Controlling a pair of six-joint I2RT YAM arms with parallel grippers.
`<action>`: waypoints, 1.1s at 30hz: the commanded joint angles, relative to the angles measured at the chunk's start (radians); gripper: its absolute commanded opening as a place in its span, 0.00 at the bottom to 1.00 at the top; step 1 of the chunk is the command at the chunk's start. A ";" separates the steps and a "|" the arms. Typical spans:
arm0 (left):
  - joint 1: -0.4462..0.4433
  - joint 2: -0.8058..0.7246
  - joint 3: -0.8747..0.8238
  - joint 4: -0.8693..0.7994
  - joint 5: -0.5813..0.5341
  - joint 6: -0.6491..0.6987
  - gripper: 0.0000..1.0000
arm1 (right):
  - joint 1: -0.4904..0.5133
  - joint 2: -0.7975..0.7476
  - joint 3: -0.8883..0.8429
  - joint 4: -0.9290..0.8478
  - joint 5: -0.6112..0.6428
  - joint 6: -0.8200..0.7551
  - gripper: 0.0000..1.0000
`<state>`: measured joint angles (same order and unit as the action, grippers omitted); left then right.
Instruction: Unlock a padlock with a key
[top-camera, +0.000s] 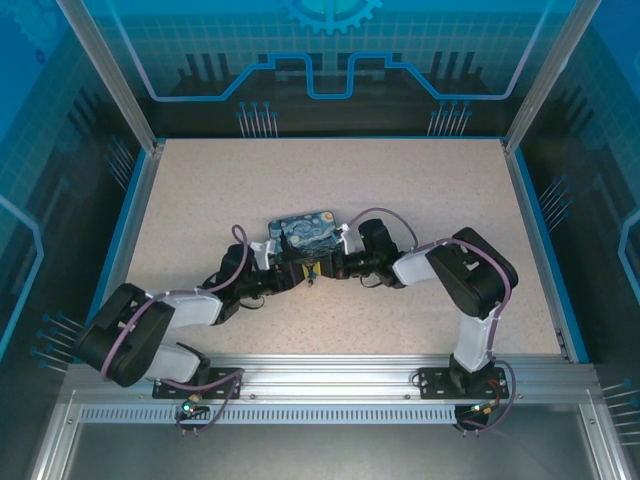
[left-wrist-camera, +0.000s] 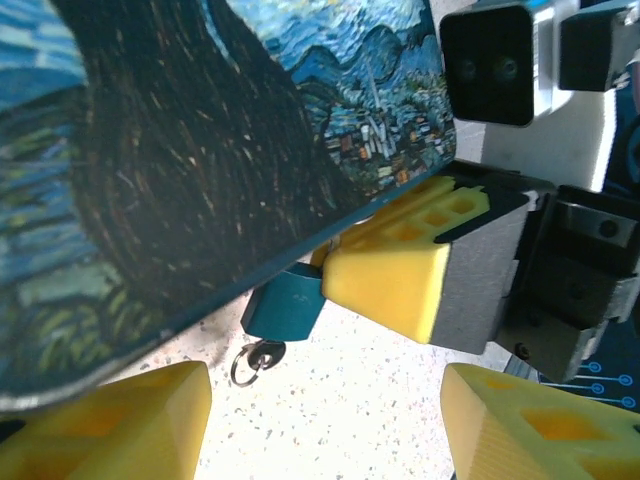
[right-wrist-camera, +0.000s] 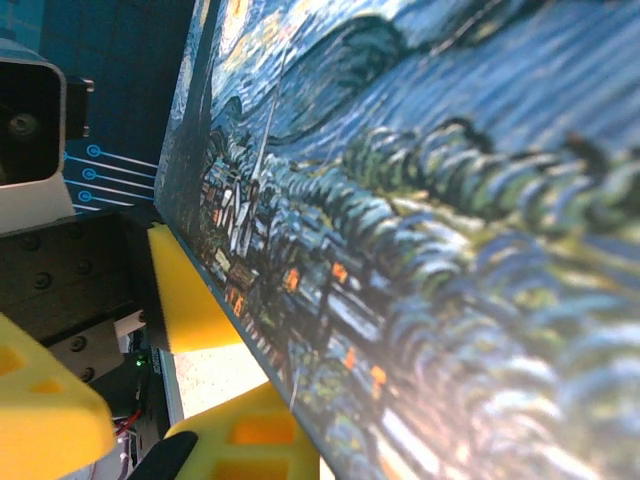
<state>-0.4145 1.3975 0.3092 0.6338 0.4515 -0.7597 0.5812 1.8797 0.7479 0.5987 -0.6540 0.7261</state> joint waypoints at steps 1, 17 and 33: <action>0.006 0.037 0.027 0.090 0.034 0.030 0.63 | -0.006 0.013 0.024 0.006 -0.041 0.006 0.09; -0.035 0.198 0.050 0.230 -0.040 0.038 0.59 | -0.003 0.013 0.019 0.011 -0.036 0.018 0.09; -0.060 0.262 0.096 0.236 -0.059 0.019 0.60 | 0.005 0.024 0.030 0.014 -0.042 0.028 0.09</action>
<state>-0.4686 1.6394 0.3714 0.8375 0.4156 -0.7532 0.5751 1.8889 0.7555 0.6064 -0.6430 0.7334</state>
